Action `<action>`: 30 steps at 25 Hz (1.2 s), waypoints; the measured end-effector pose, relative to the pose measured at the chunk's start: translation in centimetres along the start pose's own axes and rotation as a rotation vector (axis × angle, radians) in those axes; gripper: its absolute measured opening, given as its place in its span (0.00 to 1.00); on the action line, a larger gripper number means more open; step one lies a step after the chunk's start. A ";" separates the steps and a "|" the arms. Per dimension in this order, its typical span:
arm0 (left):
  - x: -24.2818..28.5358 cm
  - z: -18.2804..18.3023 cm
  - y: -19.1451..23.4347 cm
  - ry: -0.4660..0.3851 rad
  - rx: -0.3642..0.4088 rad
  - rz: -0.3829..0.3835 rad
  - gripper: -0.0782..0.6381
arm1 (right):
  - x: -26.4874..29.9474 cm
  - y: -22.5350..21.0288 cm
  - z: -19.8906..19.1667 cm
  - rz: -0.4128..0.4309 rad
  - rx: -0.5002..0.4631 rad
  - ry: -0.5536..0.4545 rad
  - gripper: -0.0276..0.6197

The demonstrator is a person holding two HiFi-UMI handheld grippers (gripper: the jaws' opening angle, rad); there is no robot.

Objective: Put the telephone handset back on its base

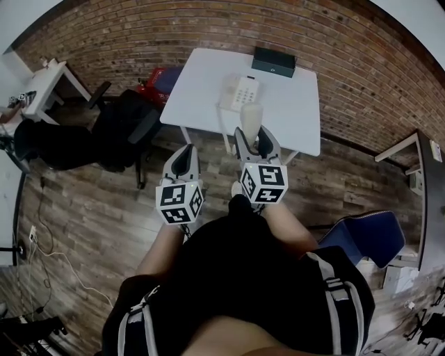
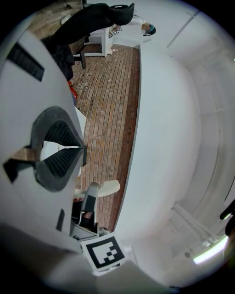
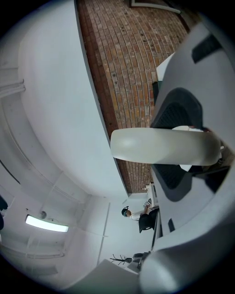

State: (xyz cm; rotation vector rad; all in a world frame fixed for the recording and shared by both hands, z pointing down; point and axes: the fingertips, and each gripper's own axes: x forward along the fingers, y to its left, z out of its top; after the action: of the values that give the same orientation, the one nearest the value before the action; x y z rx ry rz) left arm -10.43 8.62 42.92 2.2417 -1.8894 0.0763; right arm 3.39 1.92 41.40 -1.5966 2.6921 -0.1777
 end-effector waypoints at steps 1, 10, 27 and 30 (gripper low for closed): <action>0.5 -0.1 0.2 0.002 0.002 0.002 0.13 | 0.6 0.0 -0.1 0.008 0.002 0.000 0.37; 5.9 0.8 2.7 0.031 -0.004 0.030 0.13 | 6.7 -1.9 0.0 0.023 0.039 0.021 0.37; 18.7 2.1 4.3 0.099 -0.026 0.047 0.13 | 18.5 -8.5 -0.1 0.051 0.083 0.094 0.37; 21.2 2.1 4.2 0.114 -0.031 0.044 0.13 | 20.5 -9.7 -0.3 0.057 0.091 0.111 0.37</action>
State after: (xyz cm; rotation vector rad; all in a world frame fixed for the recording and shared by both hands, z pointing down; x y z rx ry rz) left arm -11.01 -12.98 45.02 2.1286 -1.8676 0.1759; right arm 2.03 -20.57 43.78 -1.5263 2.7621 -0.3936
